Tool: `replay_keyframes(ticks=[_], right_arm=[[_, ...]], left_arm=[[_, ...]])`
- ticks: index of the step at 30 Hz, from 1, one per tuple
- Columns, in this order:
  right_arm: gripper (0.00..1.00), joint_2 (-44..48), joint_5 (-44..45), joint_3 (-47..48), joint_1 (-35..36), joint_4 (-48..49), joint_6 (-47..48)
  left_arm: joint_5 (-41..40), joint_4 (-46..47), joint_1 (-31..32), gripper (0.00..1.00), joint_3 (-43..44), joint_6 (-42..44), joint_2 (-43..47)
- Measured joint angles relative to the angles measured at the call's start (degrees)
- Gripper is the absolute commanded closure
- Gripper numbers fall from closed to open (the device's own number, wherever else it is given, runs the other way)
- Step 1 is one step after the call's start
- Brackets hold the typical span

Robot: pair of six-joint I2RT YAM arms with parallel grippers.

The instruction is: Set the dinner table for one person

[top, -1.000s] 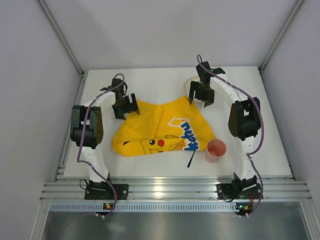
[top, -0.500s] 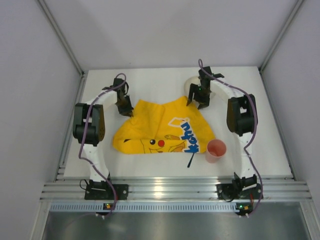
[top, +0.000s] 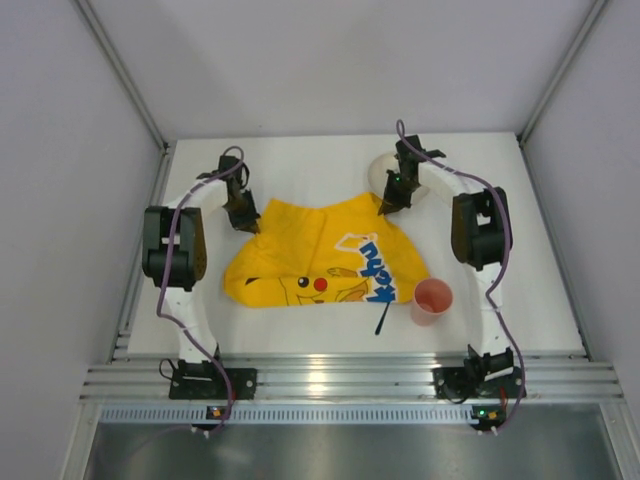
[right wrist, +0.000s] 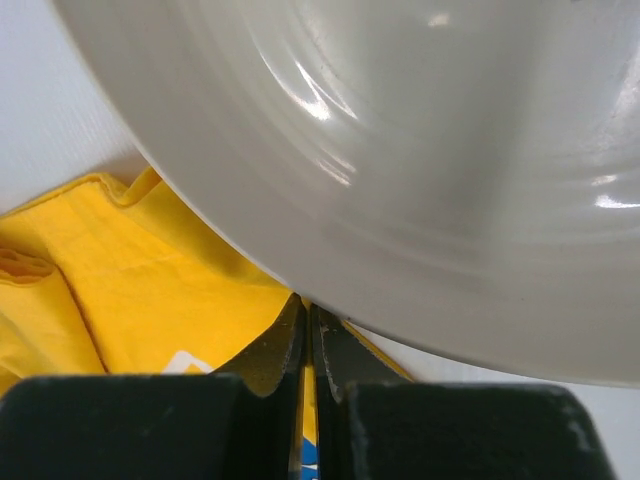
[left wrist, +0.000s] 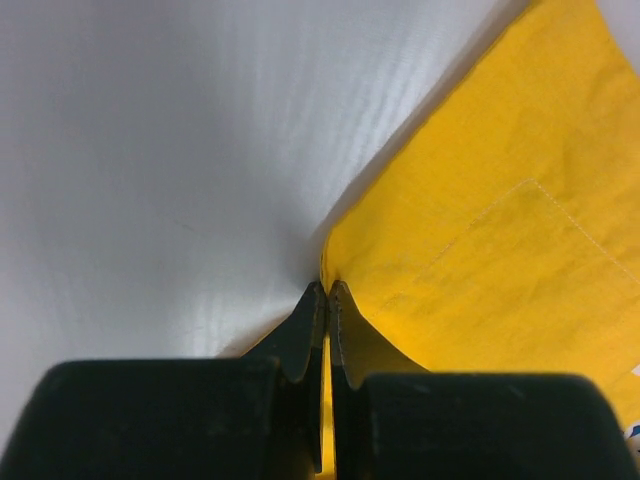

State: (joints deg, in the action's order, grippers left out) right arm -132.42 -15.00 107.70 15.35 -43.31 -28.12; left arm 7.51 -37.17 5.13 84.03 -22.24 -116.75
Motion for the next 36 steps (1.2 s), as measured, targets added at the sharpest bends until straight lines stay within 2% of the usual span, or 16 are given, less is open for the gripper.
replay_keyframes(ticks=[4, 11, 17, 24, 26, 27, 28, 29, 30, 32, 33, 35, 36], right_arm=[[1.0, 0.0, 1.5, 0.2, -0.4, -0.6, -1.9], [1.0, -0.4, 8.4, 3.1, -2.2, -5.2, -3.2], [1.0, -2.9, 8.3, 7.3, -2.6, -7.2, -5.2], [1.0, -7.6, 6.6, 15.1, -2.5, -8.3, -6.8], [1.0, -7.7, 6.5, 15.4, -2.5, -8.4, -7.0], [1.0, -7.7, 6.6, 15.4, -2.5, -8.4, -7.0], [0.96, -7.7, 6.6, 15.4, -2.5, -8.5, -6.9], [0.89, -7.7, 7.0, 15.3, -2.5, -8.5, -6.9], [0.76, -7.6, 7.3, 15.1, -2.5, -8.3, -6.8], [0.66, -6.4, 7.9, 13.4, -2.5, -7.3, -6.6], [0.52, -5.7, 8.3, 12.3, -2.5, -6.8, -6.5], [0.48, -4.0, 8.7, 10.3, -2.7, -6.0, -6.4], [0.43, -3.3, 9.2, 9.3, -2.7, -5.6, -6.3]], left_arm=[[-1.1, -1.4, -4.4, 1.0, 0.7, 0.6, -0.2], [-8.3, -3.9, -11.1, 1.0, 5.0, 1.2, -2.6], [-8.5, -5.5, -13.1, 1.0, 8.3, 0.7, -4.5], [-7.1, -6.7, -14.6, 1.0, 16.2, 0.7, -9.4], [-6.4, -6.6, -14.7, 0.83, 18.0, 0.7, -10.6], [-5.8, -6.3, -14.8, 0.62, 18.3, 0.7, -10.8], [-5.4, -6.0, -14.9, 0.49, 18.2, 1.0, -10.8], [-5.0, -5.5, -15.0, 0.15, 17.9, 1.0, -10.5], [-4.5, -4.6, -15.0, 0.02, 17.3, 1.2, -10.1], [-3.8, -2.0, -15.2, 0.02, 14.6, 0.3, -7.7], [-3.5, -1.1, -15.3, 0.02, 13.0, 0.1, -6.5], [-3.0, -0.2, -15.6, 0.02, 9.1, -0.5, -3.8], [-2.7, 0.0, -15.7, 0.02, 7.5, -0.7, -2.9]])
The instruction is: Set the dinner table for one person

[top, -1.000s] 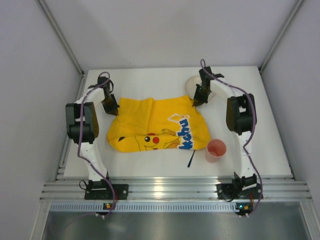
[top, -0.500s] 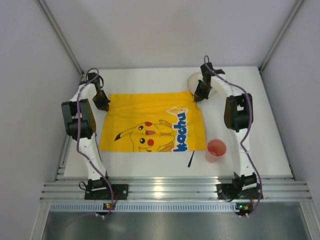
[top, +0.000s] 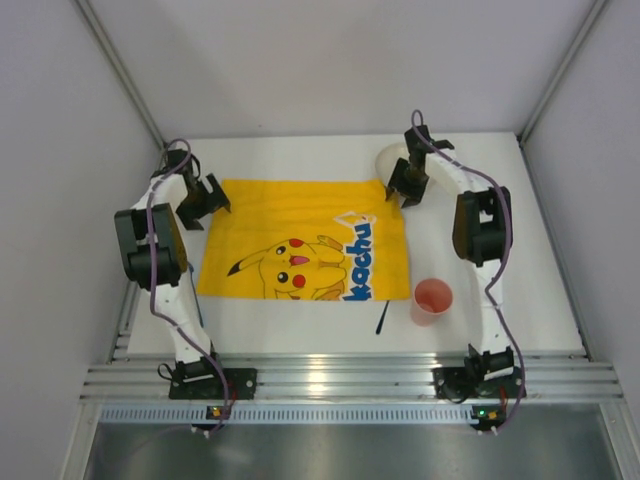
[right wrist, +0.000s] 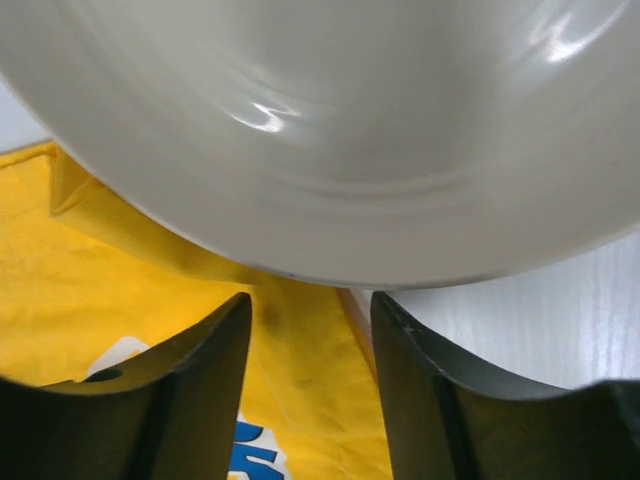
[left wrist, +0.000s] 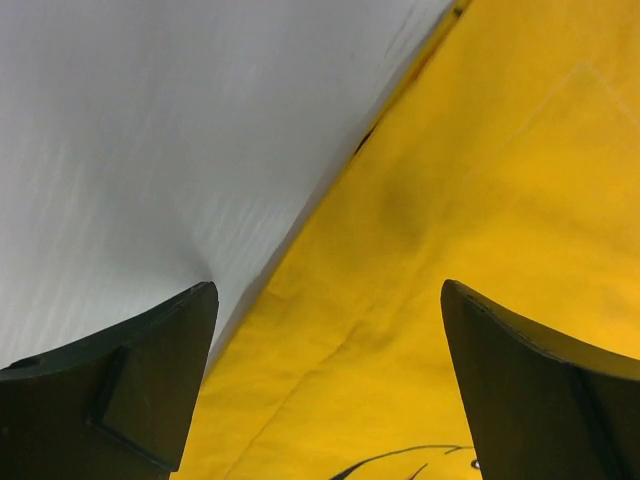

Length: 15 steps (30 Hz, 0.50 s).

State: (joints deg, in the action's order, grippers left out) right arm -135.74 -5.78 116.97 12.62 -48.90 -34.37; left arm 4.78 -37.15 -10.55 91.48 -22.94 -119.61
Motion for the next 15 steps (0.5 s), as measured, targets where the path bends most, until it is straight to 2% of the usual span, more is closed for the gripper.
replay_keyframes(ticks=[8, 15], right_arm=[[0.39, 1.2, 1.0, -2.0, 0.0, 0.9, 0.5], [0.42, -0.6, 1.3, 1.5, -1.3, 2.3, -0.9]], left_arm=[[1.7, 1.4, -0.2, 0.02, -14.1, -3.1, 11.8], [2.6, 1.4, -0.2, 0.02, -19.8, -3.0, 20.4]])
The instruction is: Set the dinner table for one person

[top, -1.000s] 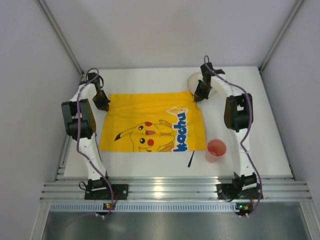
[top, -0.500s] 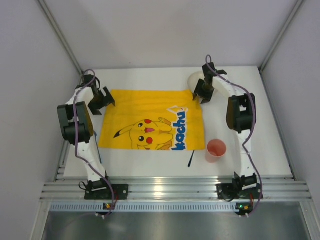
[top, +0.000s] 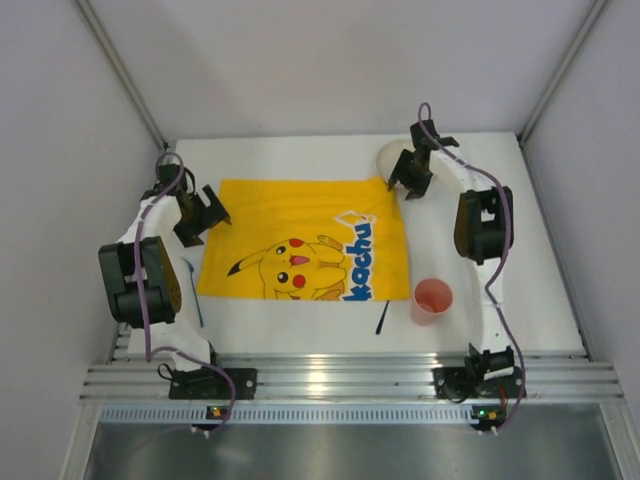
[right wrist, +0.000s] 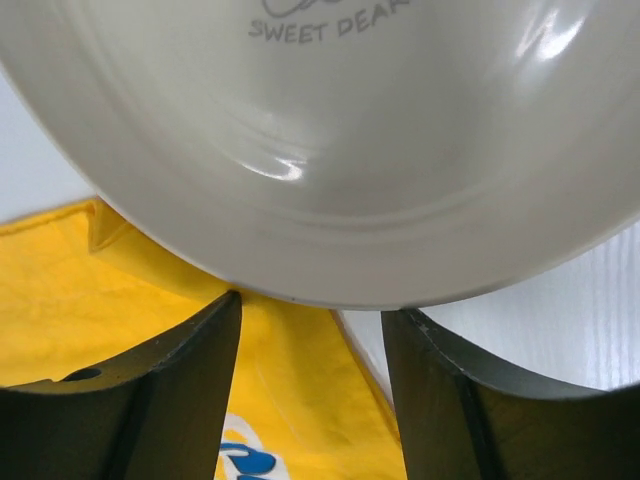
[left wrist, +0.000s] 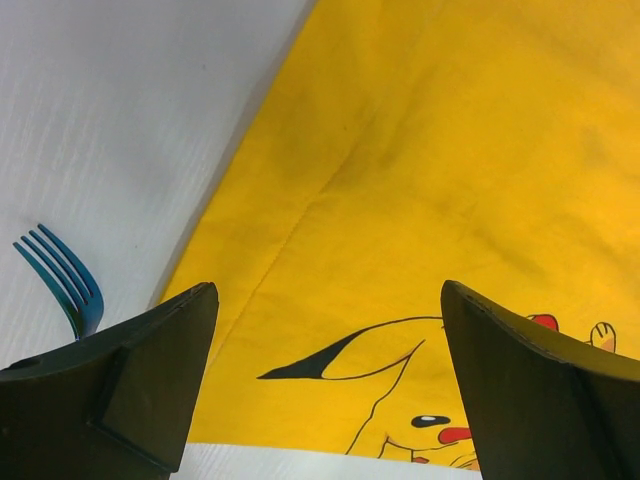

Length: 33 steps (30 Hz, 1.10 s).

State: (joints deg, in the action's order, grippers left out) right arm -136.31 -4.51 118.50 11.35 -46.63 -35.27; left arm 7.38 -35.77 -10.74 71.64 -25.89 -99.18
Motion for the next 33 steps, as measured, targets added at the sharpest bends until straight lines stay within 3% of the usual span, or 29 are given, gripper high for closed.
replay_keyframes(ticks=[14, 19, 23, 28, 33], right_arm=[[0.46, -4.7, -2.0, 5.5, -9.6, 5.6, -7.7], [0.4, 3.3, -6.5, -10.4, -10.3, 18.4, -8.3], [0.41, 8.3, -12.6, -20.7, -12.4, 29.2, -11.4], [0.41, 8.4, -15.1, -22.1, -17.0, 36.2, -13.9], [0.41, 7.3, -12.5, -18.3, -19.1, 33.1, -13.8]], left_arm=[[1.2, -2.0, 0.8, 0.02, -3.6, 1.2, 3.3], [1.2, -2.1, 1.6, 0.02, -4.0, 1.1, 4.5], [1.2, -2.2, 3.0, 0.02, -4.7, 1.0, 5.0], [0.6, -2.3, 5.1, 0.02, -4.7, 0.3, 5.0], [0.2, -2.5, 7.4, 0.02, -4.3, -0.7, 4.9]])
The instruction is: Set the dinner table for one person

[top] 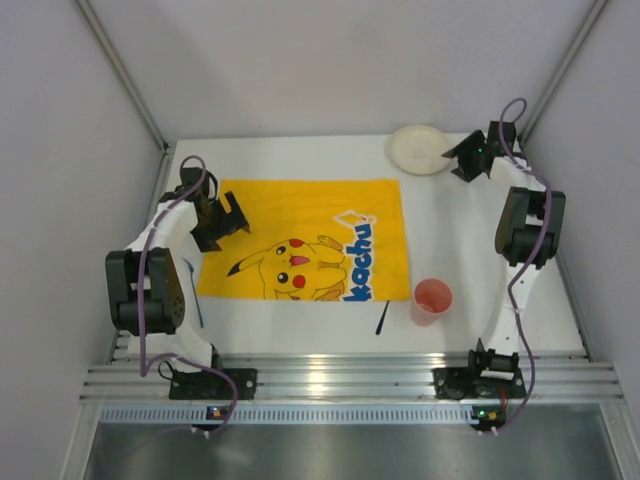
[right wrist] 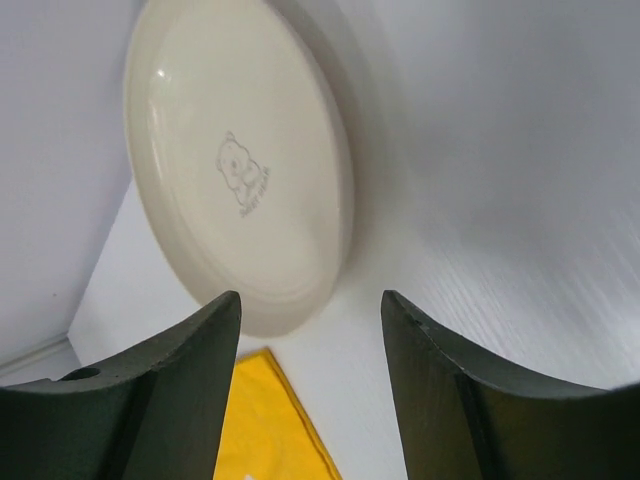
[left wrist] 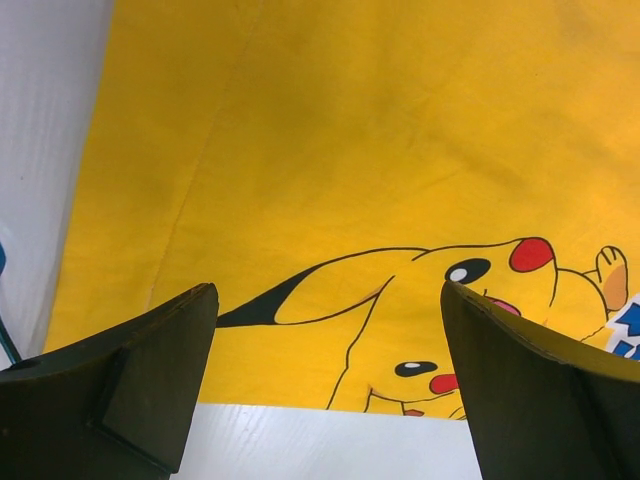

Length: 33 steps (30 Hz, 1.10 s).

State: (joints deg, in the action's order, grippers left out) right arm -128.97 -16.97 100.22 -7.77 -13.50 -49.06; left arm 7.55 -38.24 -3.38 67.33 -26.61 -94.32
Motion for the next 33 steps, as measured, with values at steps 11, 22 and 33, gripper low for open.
replay_keyframes(ticks=[11, 22, 33], right_arm=[[0.45, -10.9, 5.3, 19.1, 2.3, -7.4, 0.4], [0.42, -3.7, 7.9, 5.6, 2.4, -7.7, 0.9], [0.41, 4.4, 5.2, 1.7, 1.9, -7.9, 4.6]], left_arm=[[-1.8, 0.0, 5.9, 0.02, 5.8, -1.9, -6.9], [-2.5, -0.4, 7.8, 0.02, 6.6, -2.2, -7.6], [-2.4, -0.4, 9.5, 0.02, 7.3, -2.2, -9.3]])
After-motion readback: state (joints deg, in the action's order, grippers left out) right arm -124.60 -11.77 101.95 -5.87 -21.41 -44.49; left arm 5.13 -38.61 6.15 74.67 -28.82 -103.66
